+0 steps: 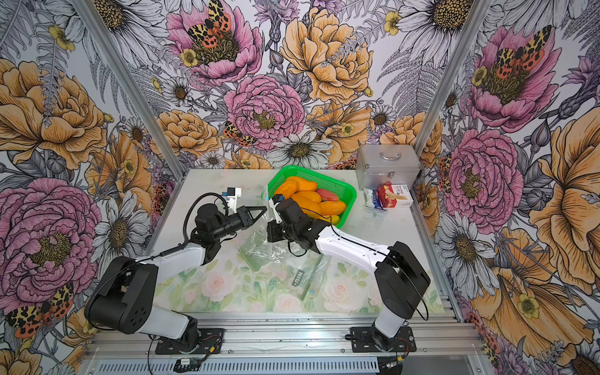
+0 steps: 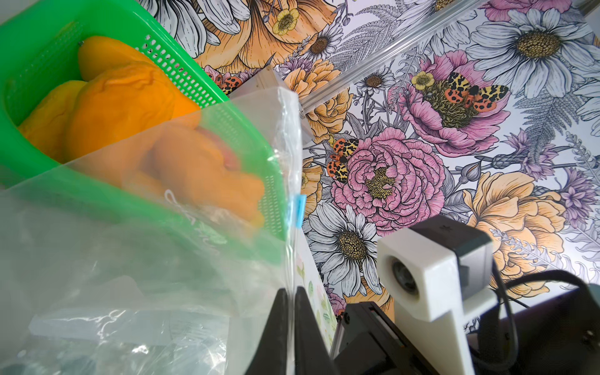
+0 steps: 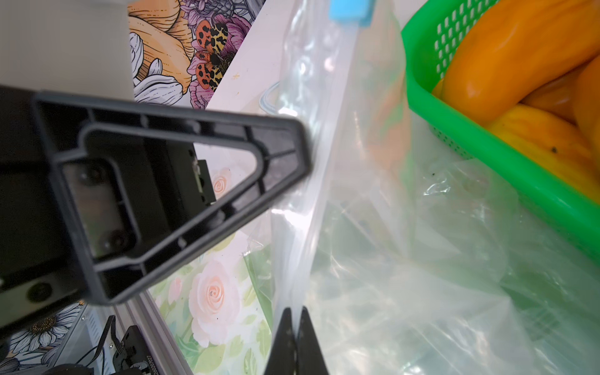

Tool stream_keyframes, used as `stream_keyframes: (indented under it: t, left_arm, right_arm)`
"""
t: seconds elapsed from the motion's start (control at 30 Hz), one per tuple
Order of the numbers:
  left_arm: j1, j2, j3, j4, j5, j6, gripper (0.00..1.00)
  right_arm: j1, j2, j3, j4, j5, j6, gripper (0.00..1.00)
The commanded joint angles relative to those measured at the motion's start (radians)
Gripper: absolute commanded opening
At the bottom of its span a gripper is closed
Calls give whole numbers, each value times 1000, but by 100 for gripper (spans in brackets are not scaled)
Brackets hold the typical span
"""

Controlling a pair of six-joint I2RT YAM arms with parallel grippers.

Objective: Place the mango in a zip-top bag and seal the zipper
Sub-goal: Pick up the zipper food storage bag.

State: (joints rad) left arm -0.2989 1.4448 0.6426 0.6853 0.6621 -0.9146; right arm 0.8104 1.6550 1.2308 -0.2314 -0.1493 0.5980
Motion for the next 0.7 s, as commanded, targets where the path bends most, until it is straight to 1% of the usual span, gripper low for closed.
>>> stream_keyframes:
  t: [0.0, 0.03, 0.1, 0.23, 0.27, 0.33, 0.43, 0.57, 0.67]
  left_arm:
    - [-4, -96, -33, -10, -65, 5, 42]
    - [-7, -130, -39, -51, -91, 21, 48]
    - [-29, -206, -37, -181, -158, 82, 54]
    - [-120, -366, 3, -473, -326, 245, 56]
    - [-139, -392, 14, -522, -350, 272, 56]
    - [-171, -429, 37, -613, -380, 318, 56]
    - [-234, -441, 69, -719, -418, 380, 56]
    - [-325, -405, 96, -788, -473, 440, 56]
    - [-357, -370, 111, -817, -511, 479, 55]
  right_arm:
    - [-5, -71, -24, 35, 48, 22, 0]
    - [-6, -90, -34, 33, 56, 26, 0]
    - [-11, -119, -48, 26, 64, 34, 0]
    - [-13, -156, -60, 15, 57, 41, 0]
    - [-37, -159, -60, 16, 52, 42, 0]
    - [-47, -162, -56, 15, 38, 48, 0]
    - [-51, -158, -43, 16, 23, 51, 0]
    - [-51, -148, -30, 15, 8, 56, 0]
    - [-51, -146, -27, 15, 7, 57, 0]
